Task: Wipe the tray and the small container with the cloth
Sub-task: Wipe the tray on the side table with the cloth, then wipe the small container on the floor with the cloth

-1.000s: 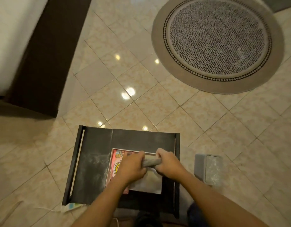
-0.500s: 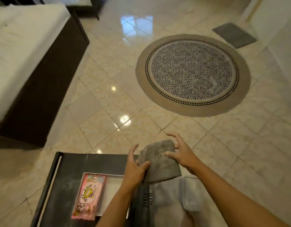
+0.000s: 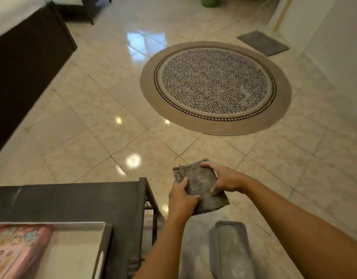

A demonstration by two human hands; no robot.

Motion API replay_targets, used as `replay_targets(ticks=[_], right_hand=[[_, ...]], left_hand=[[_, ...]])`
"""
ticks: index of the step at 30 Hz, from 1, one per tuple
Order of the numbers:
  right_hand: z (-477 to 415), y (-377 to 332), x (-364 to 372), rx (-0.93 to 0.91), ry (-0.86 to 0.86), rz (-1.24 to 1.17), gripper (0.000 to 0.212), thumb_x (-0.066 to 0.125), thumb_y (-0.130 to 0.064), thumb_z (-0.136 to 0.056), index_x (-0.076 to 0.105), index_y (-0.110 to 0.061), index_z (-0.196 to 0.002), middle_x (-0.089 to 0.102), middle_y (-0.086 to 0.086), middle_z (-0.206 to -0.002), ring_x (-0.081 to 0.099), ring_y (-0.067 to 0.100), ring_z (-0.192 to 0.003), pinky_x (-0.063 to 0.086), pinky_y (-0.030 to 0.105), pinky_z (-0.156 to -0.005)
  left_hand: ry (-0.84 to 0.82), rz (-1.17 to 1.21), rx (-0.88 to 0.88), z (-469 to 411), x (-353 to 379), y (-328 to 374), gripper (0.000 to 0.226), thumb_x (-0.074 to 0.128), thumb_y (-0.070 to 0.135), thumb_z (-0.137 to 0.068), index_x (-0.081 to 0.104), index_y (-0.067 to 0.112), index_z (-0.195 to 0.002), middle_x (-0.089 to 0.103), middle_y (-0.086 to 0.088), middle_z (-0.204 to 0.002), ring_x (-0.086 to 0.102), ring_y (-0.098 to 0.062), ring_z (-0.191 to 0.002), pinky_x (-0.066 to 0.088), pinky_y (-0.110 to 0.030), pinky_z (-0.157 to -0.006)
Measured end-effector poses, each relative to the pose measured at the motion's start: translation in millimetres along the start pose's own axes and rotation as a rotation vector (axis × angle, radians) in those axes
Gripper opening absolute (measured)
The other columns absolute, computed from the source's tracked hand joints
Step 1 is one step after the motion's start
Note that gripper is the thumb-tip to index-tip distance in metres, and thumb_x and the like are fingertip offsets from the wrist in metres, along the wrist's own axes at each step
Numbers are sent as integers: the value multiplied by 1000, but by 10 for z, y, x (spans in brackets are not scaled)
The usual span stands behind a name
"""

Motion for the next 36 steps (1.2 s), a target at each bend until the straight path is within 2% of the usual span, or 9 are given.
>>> replay_targets(ticks=[3,8,14,18,20,23,30,33,36], right_hand=[[-194,292,180,-13,38,42,99,79,2,-71,29,-28,-151,37,9,-148,45,23,-116,52,38,-93],[16,475,400,-83,105,28,97,76,5,-72,29,-28,-150,35,11,-147,45,25,-117,55,37,-89],[1133,364,650,-183,187,8,100,73,12,-72,27,-28,-151,35,11,-145,47,29,-121,60,44,-86],[1940,399,878,-182,253,38,102,73,13,-70,26,-25,-153,37,11,-145,47,28,-120,62,43,-81],[2223,370,970,-192,285,22,102,73,14,-69,27,-24,-152,38,13,-143,48,32,-123,62,47,-81],[2532,212,1119,-218,318,8,98,74,14,-69,30,-20,-150,41,13,-141,48,33,-124,61,47,-83],[2901,-104,1340,-297,346,34,90,74,12,-71,34,-12,-149,44,13,-142,49,29,-123,58,41,-89],[2938,-18,1413,-294,310,13,90,71,14,-73,33,-14,-150,41,13,-144,49,29,-124,58,37,-87],[2834,198,1515,-266,274,-8,91,71,16,-71,37,-17,-148,40,12,-146,49,32,-126,59,43,-88]], left_hand=[[25,-8,41,-158,216,-286,84,80,12,-78,36,14,-150,46,-5,-141,47,-23,-126,46,-36,-105],[39,-13,156,80,349,-471,85,79,12,-79,32,18,-151,42,-5,-142,47,-23,-126,51,-41,-101],[112,-54,315,1194,335,-301,84,77,9,-80,32,15,-151,42,-6,-142,45,-23,-128,50,-37,-101],[111,-84,367,1959,410,-230,84,77,6,-80,32,12,-150,42,-9,-144,46,-26,-129,49,-38,-102],[134,-111,395,2269,377,-171,85,78,6,-78,34,10,-150,43,-9,-144,46,-27,-129,48,-38,-104],[144,-140,414,2598,254,-136,83,78,5,-78,35,9,-149,43,-10,-145,46,-28,-130,46,-41,-105],[200,-208,434,3051,-29,-111,76,74,5,-82,36,9,-147,41,-9,-145,44,-27,-131,45,-35,-102],[215,-217,427,3164,10,-214,82,76,6,-80,33,9,-149,40,-9,-147,44,-27,-131,45,-36,-104],[220,-232,392,3209,102,-392,83,76,7,-80,32,9,-150,41,-8,-146,45,-25,-131,45,-34,-103]])
Point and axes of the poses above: each hand's wrist, its own z-axis away from the middle knuckle, its own x-axis out of the palm, y = z × x, the point moved 9 cm from there along -z, towards the middle knuckle
